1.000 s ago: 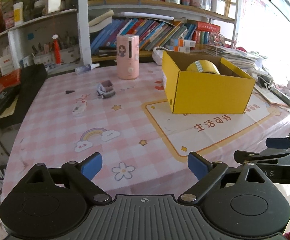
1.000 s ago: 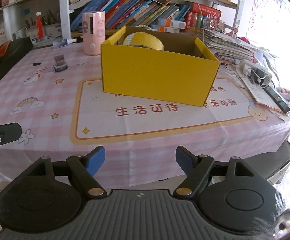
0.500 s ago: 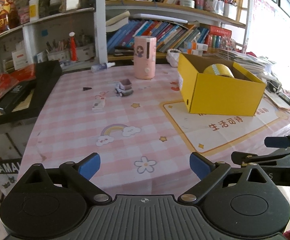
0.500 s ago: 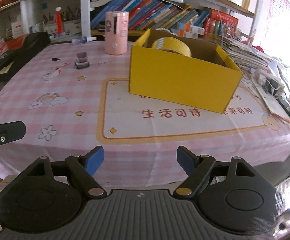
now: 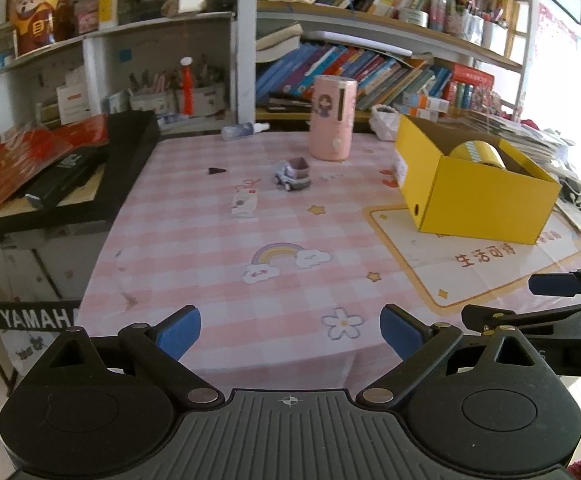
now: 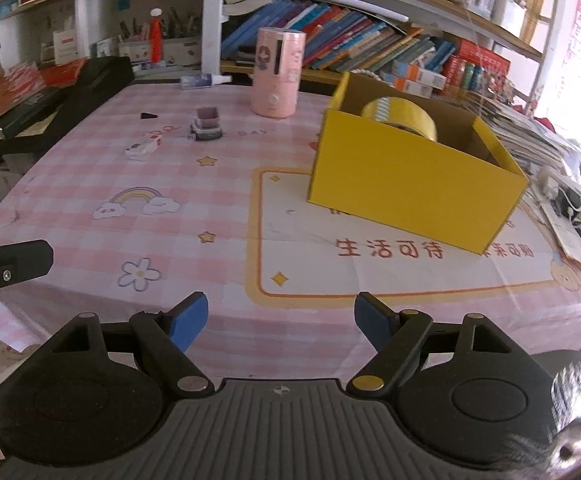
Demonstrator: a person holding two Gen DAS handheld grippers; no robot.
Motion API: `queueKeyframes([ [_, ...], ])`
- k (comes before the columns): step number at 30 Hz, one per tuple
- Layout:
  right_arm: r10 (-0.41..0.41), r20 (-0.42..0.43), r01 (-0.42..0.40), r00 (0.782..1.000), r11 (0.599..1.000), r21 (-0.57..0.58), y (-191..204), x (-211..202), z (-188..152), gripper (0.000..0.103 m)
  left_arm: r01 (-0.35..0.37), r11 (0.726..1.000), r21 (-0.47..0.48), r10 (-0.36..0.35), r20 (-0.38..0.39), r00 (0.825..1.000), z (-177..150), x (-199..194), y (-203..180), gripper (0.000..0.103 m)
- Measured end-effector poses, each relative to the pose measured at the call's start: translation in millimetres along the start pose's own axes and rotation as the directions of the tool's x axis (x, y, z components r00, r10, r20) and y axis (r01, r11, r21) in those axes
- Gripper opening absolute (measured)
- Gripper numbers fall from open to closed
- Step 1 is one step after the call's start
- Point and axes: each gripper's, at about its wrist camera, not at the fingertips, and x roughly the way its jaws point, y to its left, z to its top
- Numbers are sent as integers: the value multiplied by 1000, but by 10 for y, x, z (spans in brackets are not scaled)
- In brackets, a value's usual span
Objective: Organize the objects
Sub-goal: 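Withdraw both grippers from the box and move toward the small items on the table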
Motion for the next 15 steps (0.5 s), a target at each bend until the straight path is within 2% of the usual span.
queueKeyframes([
  [8,49,-5,-49,999,997,-59,248,79,88,79,-41,998,-53,41,-13,999,2,27,203,98],
  [15,84,-19,-85,996,994,-75,296,244,197,79,-65,996,-61,63,-36,997,52,167,267,98],
])
